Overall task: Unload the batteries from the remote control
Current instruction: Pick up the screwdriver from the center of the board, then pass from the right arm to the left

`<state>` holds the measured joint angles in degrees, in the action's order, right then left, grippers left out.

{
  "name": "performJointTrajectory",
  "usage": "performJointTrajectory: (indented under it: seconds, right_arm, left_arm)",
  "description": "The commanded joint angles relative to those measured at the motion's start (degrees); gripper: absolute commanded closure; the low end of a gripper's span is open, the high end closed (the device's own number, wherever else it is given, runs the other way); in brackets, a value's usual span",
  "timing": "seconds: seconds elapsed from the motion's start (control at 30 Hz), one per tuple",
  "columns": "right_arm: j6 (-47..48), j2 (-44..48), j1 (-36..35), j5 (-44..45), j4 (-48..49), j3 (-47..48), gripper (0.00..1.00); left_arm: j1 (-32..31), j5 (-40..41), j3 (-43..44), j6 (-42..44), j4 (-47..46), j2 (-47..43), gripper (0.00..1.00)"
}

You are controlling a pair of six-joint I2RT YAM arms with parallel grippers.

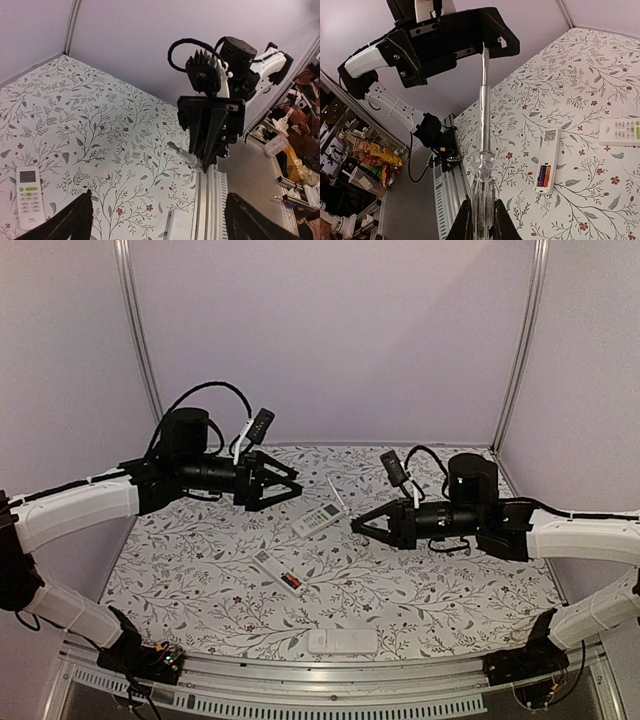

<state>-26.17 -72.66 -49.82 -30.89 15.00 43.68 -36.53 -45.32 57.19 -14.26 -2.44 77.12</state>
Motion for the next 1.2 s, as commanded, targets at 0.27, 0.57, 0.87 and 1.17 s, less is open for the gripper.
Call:
performJointTrajectory:
  seconds: [0.27, 0.57, 0.87, 1.17]
  right_arm:
    - [-4.7, -8.9, -0.3, -16.8, 8.4, 3.8, 1.0]
    - [-7.1, -11.2, -0.3, -20.4, 11.4, 4.1, 1.0]
    - [-9.3, -12.5, -0.3, -21.7, 14.8, 3.5, 1.0]
    - [-10.3, -12.3, -0.3, -21.7, 16.4, 3.3, 1.0]
  left_arm:
    - [-3.8, -7.3, -0.5, 0.6, -2.1, 1.2, 0.27]
    - [-5.4, -7.9, -0.1, 1.0, -1.3, 1.3, 0.51]
    - [-6.0, -9.4, 0.1, 0.9, -1.3, 1.3, 0.71]
    - [-6.3, -10.1, 0.1, 1.0, -1.3, 1.7, 0.66]
